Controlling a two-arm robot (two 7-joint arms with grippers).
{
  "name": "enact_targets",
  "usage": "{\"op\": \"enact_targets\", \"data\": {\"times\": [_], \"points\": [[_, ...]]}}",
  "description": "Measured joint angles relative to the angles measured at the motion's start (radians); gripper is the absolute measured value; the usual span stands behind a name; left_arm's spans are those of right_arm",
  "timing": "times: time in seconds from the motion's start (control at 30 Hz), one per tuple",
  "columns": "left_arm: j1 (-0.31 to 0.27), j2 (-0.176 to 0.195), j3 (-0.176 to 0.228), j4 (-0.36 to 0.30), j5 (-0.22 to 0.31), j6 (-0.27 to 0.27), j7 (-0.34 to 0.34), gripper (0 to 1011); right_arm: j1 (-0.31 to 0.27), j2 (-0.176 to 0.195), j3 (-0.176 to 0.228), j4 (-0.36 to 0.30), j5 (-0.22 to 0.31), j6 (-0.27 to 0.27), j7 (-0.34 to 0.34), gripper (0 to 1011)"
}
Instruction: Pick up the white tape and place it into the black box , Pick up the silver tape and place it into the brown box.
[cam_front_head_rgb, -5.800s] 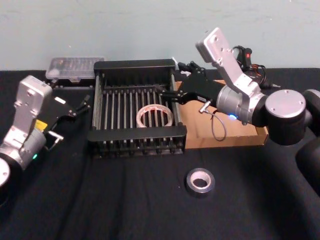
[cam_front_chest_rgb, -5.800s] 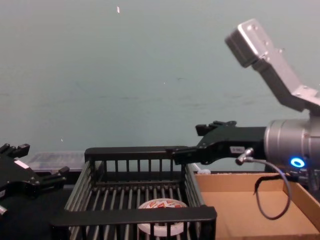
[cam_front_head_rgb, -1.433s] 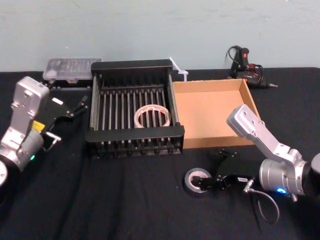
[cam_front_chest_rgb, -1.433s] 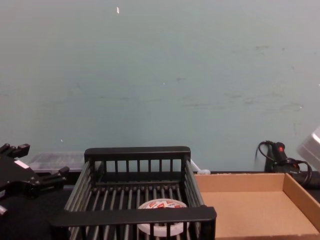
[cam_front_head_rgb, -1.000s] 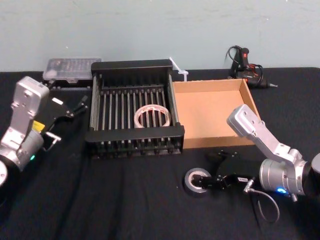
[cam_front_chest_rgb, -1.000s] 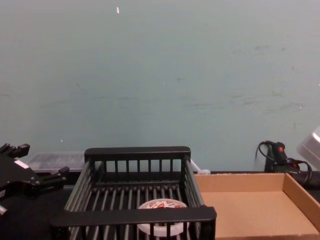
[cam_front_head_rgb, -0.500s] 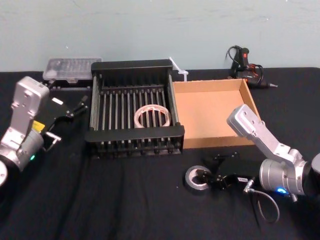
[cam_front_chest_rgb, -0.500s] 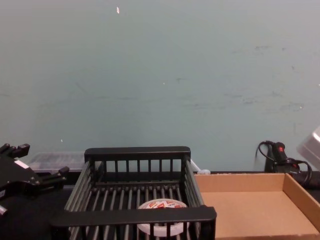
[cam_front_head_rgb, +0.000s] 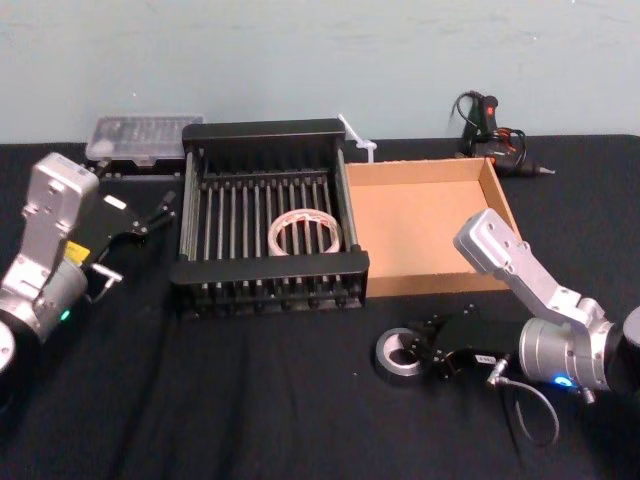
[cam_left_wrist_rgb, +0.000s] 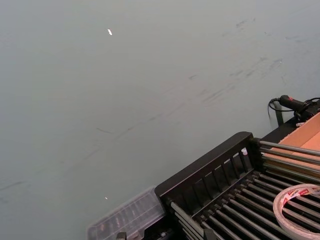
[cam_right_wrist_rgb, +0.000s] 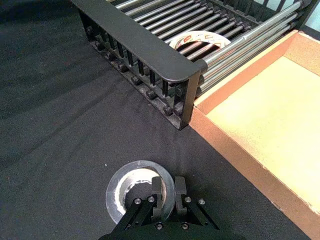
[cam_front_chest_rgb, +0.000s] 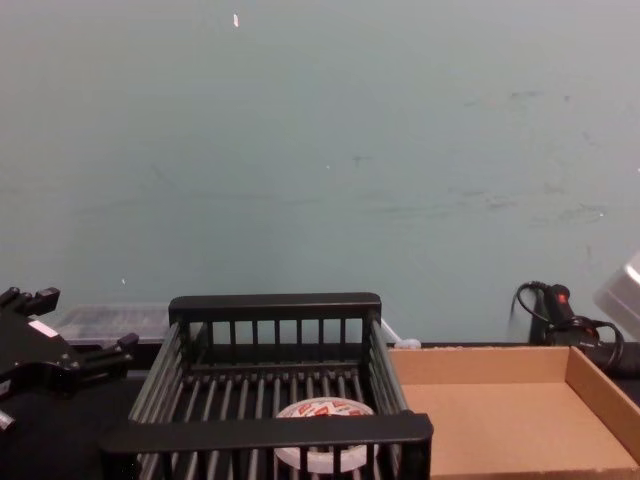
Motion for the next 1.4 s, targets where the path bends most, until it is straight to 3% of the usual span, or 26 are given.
{"op": "enact_targets", "data": {"times": [0.5,0.8,1.13,1.4], "points": [[0.0,0.0,0.0,0.0,0.0,0.0,0.0,1001,-0.01,0.009,0.016,-0.021,0.002,-0.023,0.004,160],[0.0,0.0,0.0,0.0,0.0,0.0,0.0,1001,-0.011,0.004,0.068,-0.038,0.014,-0.034,-0.039,160],[0.0,0.0,0.0,0.0,0.0,0.0,0.0,1001,0.02,-0.047,0.135,-0.014,0.001,-0.02,-0.137,160],[0.0,0.0,0.0,0.0,0.0,0.0,0.0,1001,0.059,-0.095,0.153,0.049,-0.035,-0.014,-0.182,161]]}}
